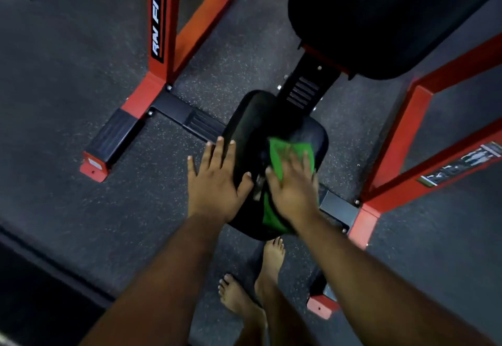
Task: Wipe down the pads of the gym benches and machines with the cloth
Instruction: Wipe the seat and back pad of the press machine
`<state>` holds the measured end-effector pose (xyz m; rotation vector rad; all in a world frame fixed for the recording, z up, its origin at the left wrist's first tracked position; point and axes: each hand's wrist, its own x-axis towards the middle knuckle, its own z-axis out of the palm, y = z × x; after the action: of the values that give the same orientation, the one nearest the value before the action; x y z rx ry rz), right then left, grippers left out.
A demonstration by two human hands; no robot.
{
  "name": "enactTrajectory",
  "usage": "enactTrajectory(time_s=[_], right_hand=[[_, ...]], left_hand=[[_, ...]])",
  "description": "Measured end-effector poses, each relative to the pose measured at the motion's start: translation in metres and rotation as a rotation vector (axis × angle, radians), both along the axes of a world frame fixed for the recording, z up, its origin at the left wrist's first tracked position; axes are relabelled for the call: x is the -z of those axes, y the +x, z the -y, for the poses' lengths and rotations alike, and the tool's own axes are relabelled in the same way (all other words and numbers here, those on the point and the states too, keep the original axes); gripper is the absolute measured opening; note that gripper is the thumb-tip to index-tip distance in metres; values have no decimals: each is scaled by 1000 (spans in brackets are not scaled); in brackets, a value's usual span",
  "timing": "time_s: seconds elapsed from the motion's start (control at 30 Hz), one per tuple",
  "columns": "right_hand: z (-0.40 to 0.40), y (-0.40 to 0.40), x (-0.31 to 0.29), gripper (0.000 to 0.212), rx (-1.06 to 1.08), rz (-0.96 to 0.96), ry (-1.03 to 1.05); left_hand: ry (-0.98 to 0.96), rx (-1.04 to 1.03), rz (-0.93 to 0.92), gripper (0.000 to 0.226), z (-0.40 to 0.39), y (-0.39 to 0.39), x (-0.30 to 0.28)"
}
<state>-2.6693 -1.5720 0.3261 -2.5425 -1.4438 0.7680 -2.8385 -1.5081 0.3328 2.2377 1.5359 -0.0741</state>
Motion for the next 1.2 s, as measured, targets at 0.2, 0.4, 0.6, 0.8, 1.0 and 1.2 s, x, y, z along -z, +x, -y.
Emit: enactTrajectory(time_s=[0.2,0.4,0.6,0.8,1.0,1.2], right_hand=[[-4,17,12,59,71,-58,-42],[-88,91,45,65,318,-50,-135],[2,9,5,62,181,-110,-38],[-114,87,49,64,274,65,-184],[-177,-24,37,53,-421,21,-47],[-93,22,20,62,-626,-8,99]], left_hand=[[-36,32,-23,80,-1,-2,-2],[-24,51,-21,82,-3,-4,4],[-43,29,11,83,-4,-2,-1],[36,20,67,84,0,-5,5],[127,-57,163,87,4,-7,8],[109,-25,167,87,3,-9,5]])
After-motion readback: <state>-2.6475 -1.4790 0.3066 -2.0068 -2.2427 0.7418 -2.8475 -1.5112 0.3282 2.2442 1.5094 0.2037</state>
